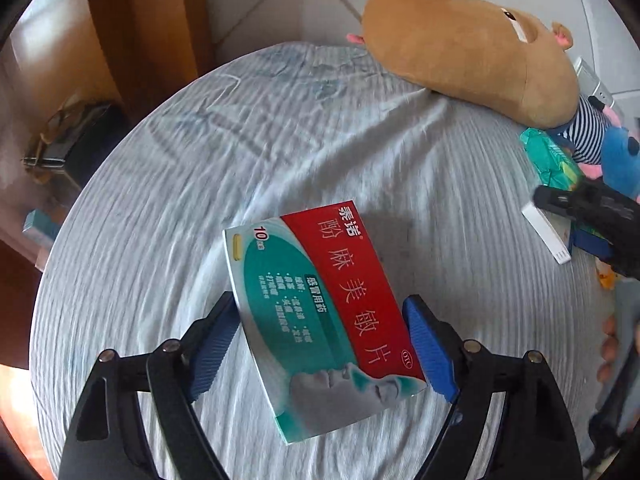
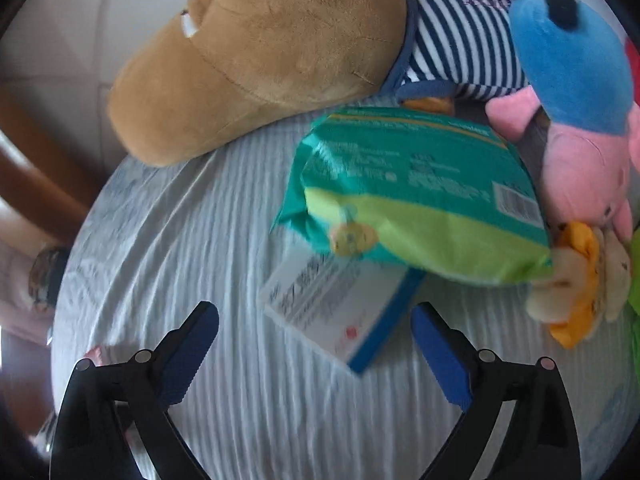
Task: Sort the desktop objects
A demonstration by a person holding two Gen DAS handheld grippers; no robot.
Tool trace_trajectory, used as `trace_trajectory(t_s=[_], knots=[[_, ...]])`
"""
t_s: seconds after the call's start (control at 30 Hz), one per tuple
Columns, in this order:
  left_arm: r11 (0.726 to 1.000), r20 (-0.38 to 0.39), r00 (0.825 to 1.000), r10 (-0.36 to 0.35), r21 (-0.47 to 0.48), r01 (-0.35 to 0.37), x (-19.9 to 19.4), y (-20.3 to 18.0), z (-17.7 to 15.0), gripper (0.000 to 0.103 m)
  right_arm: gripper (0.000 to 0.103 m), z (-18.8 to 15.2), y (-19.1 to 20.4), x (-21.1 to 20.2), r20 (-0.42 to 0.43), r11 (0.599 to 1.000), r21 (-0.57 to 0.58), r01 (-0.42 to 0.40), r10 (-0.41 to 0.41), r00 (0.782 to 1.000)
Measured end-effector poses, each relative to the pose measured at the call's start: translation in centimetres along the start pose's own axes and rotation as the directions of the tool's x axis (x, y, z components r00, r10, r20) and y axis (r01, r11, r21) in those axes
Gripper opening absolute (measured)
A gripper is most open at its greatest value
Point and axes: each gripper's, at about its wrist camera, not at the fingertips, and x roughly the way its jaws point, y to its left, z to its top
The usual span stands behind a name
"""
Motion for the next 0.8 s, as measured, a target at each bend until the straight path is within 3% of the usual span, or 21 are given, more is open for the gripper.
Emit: trace_trajectory(t_s=[0.07, 0.13, 0.17, 0.23, 0.3, 0.5, 0.57, 0.6, 0.67, 0.7, 0.73, 0.8], knots=[[1.0, 0.006, 1.0, -0.008, 0.009, 0.008, 0.2, 0.0, 0.3, 0.083, 0.077, 0.7, 0.7, 0.9, 0.011, 0.999, -0.022, 0.043, -0.043, 0.999], [1.0, 0.009, 1.0, -0.015, 0.02, 0.015, 0.1, -0.1, 0.0, 0.082, 0.046, 1.4, 1.5, 1.7, 0.023, 0.995, -0.043, 0.086, -0.085, 0.996], [0.999, 0.006, 1.0, -0.02, 0.027, 0.02, 0.1, -0.1, -0.1, 0.082, 0.04, 0.8, 0.9, 1.4, 0.015, 0.996, -0.047, 0.08, -0.08, 0.997], [0.999, -0.005, 0.999, -0.035, 0.037, 0.035, -0.1, -0.4, -0.6, 0.081, 0.011, -0.7, -0.4, 0.4, -0.006, 0.997, -0.053, 0.062, -0.063, 0.998], [0.997, -0.022, 0.998, -0.055, 0.049, 0.056, -0.6, -0.8, -1.5, 0.081, 0.005, -2.3, -1.6, -0.5, -0.026, 0.997, -0.058, 0.045, -0.046, 0.999], [0.996, -0.052, 0.997, -0.063, 0.064, 0.066, -2.0, -1.1, -3.9, 0.081, 0.005, -6.4, -5.2, -3.6, -0.081, 0.999, -0.024, -0.048, 0.046, 0.996], [0.996, -0.058, 0.996, -0.063, 0.051, 0.066, -2.1, -1.0, -4.1, 0.081, 0.006, -5.7, -5.8, -4.8, -0.032, 0.997, -0.028, -0.067, 0.066, 0.997], [0.997, -0.057, 0.996, -0.067, 0.041, 0.069, -2.2, -0.9, -4.0, 0.081, 0.012, -4.9, -5.9, -5.4, 0.0, 0.997, -0.032, -0.076, 0.076, 0.997], [0.997, -0.048, 0.997, -0.067, 0.031, 0.068, -2.5, -0.9, -3.7, 0.081, 0.05, -3.3, -6.2, -6.2, 0.051, 0.997, -0.043, -0.061, 0.063, 0.997], [0.997, -0.039, 0.997, -0.068, 0.028, 0.069, -2.6, -1.0, -3.4, 0.081, 0.08, -2.6, -6.4, -6.6, 0.076, 0.997, -0.049, -0.053, 0.056, 0.996], [0.997, -0.034, 0.997, -0.074, 0.025, 0.075, -2.6, -1.1, -3.0, 0.081, 0.087, -2.0, -6.2, -6.6, 0.086, 0.997, -0.068, -0.04, 0.046, 0.995], [0.996, -0.02, 0.996, -0.082, 0.021, 0.082, -2.6, -1.4, -2.2, 0.081, 0.086, -1.2, -5.2, -6.1, 0.107, 0.99, -0.141, 0.016, 0.0, 0.994]])
